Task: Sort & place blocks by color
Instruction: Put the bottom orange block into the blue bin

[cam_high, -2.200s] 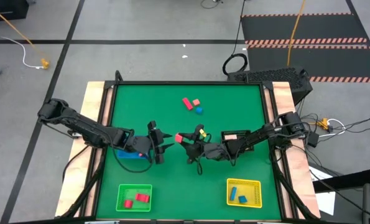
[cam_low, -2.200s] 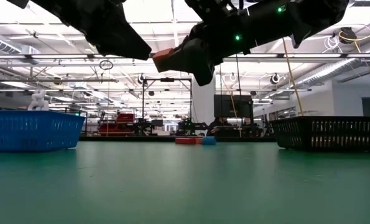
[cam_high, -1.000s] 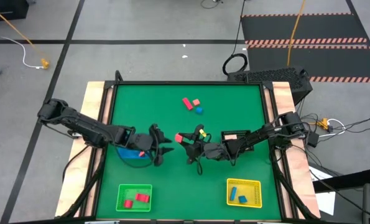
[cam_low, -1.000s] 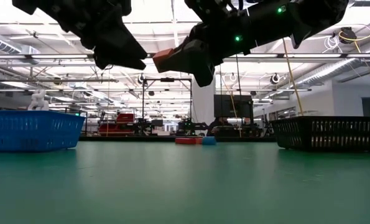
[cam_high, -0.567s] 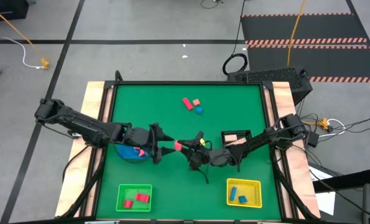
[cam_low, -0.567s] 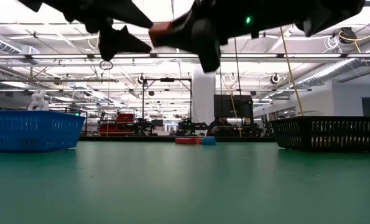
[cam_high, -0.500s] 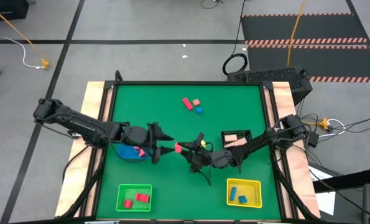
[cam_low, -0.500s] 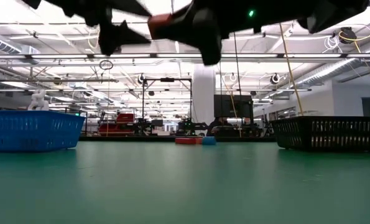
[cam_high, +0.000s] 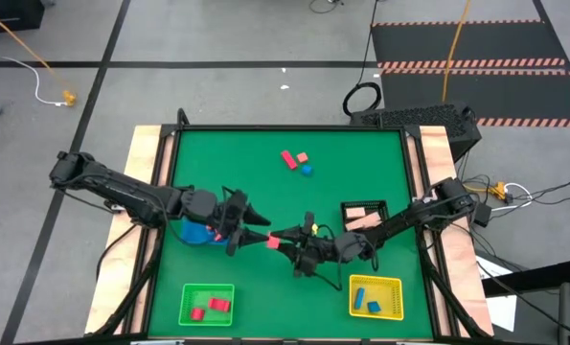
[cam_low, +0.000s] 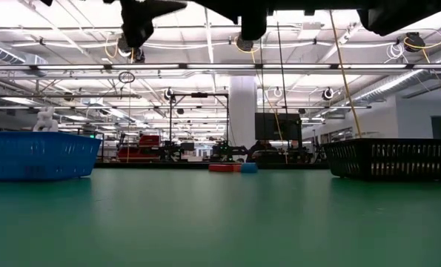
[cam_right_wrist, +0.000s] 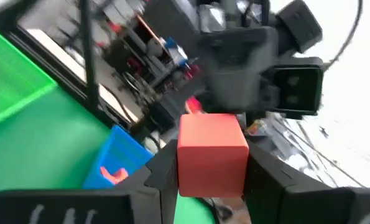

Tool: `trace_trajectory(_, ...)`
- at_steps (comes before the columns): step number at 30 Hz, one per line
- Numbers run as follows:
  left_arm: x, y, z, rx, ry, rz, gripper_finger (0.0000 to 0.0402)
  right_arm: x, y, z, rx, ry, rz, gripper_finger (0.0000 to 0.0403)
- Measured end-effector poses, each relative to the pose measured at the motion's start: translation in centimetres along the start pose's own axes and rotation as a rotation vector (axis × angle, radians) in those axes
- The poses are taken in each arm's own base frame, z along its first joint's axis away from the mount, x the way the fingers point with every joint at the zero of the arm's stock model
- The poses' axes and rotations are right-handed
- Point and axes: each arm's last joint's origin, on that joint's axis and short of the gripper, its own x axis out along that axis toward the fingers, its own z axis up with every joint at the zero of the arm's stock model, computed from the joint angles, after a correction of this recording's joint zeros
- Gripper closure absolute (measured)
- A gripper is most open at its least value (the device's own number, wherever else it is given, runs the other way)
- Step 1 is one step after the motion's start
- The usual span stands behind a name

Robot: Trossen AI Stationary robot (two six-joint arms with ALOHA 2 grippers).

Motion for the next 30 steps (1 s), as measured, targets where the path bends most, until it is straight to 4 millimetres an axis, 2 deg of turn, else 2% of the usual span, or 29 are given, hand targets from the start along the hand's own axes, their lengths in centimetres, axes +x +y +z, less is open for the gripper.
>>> trace_trajectory(11,0.3,-0.3,0.0,-0.006,0.001,-0.062,0.0144,1.1,-1.1,0.8,-0.026,-0.058,-0.013,0.0281)
trace_trajectory(19,0.3,-0.5,-0.1,0.028,0.005,-0.061,0.0148,1.7,-1.8,0.2,0.031,-0.046,-0.036,0.028)
trace_trajectory(23,0.3,-0.4,0.0,0.03,0.001,-0.056,0.0178,1.7,-1.9,0.2,0.096,-0.048,-0.039,0.0272)
trace_trajectory(28,0.3,0.1,0.1,0.025,0.003,-0.04,0.0252,1.8,-1.7,-0.1,0.093,-0.022,-0.022,0.0269)
trace_trajectory(30,0.3,0.2,0.1,0.02,0.007,-0.039,0.0259,1.8,-1.6,-0.1,0.082,-0.017,-0.017,0.027)
